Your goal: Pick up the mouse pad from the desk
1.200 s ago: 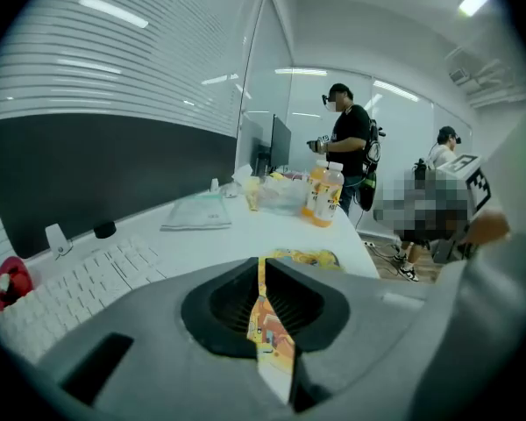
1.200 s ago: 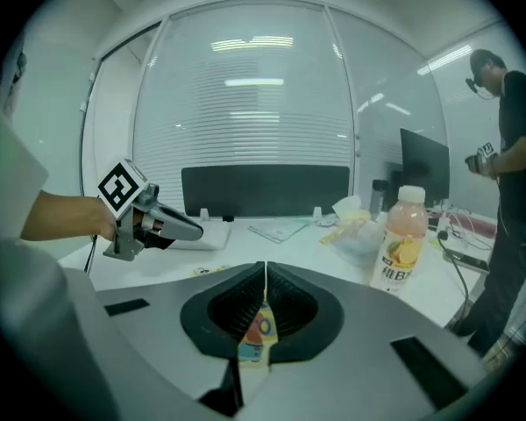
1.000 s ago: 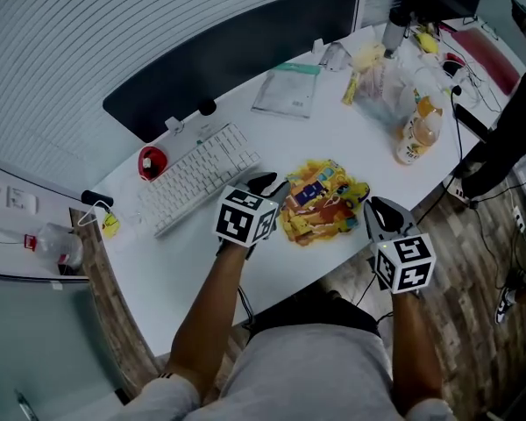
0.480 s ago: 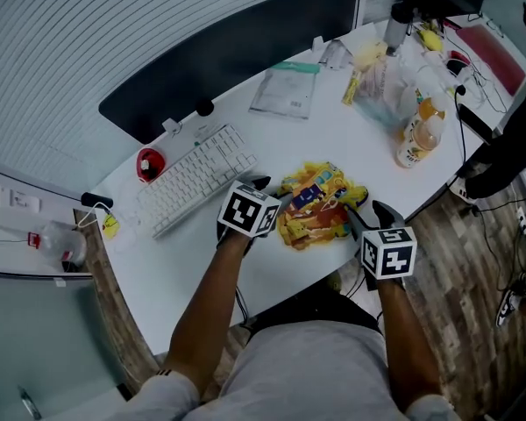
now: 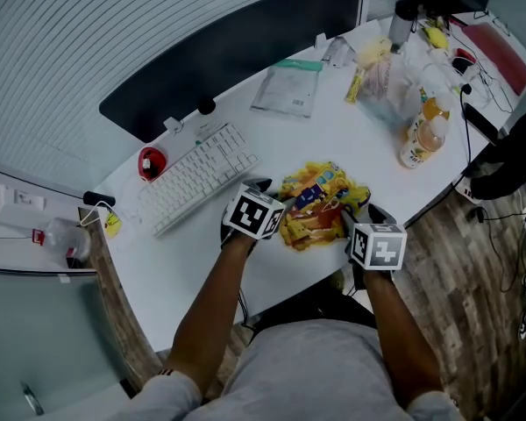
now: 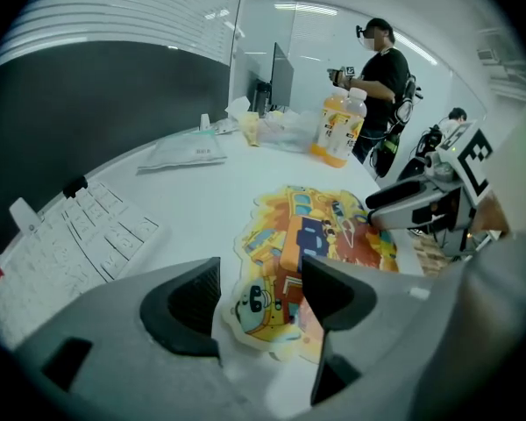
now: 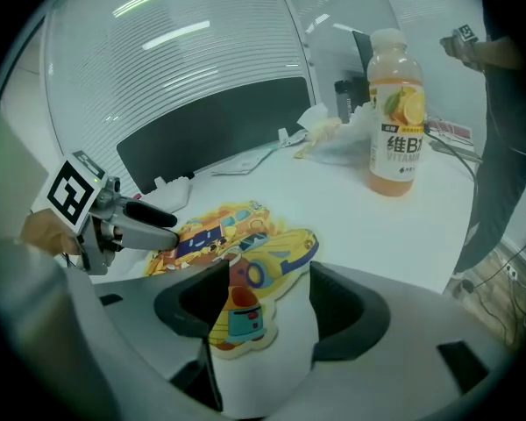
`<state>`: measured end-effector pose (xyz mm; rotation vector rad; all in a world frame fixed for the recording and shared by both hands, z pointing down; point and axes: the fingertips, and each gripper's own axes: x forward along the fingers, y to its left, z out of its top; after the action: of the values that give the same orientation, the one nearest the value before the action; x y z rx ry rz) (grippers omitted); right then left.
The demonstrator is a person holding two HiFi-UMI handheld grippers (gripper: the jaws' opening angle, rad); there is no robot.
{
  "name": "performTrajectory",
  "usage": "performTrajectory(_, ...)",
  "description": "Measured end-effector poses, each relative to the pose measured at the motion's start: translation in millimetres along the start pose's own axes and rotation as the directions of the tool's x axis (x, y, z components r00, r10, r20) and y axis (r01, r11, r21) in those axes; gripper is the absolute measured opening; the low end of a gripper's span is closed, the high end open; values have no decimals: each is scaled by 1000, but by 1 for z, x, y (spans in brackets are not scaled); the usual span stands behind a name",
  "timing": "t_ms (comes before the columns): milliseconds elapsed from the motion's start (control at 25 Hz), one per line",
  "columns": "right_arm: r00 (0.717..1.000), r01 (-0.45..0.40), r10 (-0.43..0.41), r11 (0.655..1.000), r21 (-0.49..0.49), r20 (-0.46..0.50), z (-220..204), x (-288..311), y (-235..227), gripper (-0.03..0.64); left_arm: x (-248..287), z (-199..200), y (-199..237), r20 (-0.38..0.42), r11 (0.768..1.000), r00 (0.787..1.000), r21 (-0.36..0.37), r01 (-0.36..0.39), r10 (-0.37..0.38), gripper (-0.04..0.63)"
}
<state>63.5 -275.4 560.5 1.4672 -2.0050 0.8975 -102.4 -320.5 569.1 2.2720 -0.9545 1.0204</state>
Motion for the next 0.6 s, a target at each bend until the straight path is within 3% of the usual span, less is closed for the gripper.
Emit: performTrajectory(600, 999, -44, 44, 999, -11, 9, 1, 8, 22, 252, 3, 0, -13, 30, 999, 999, -4, 37, -37, 281)
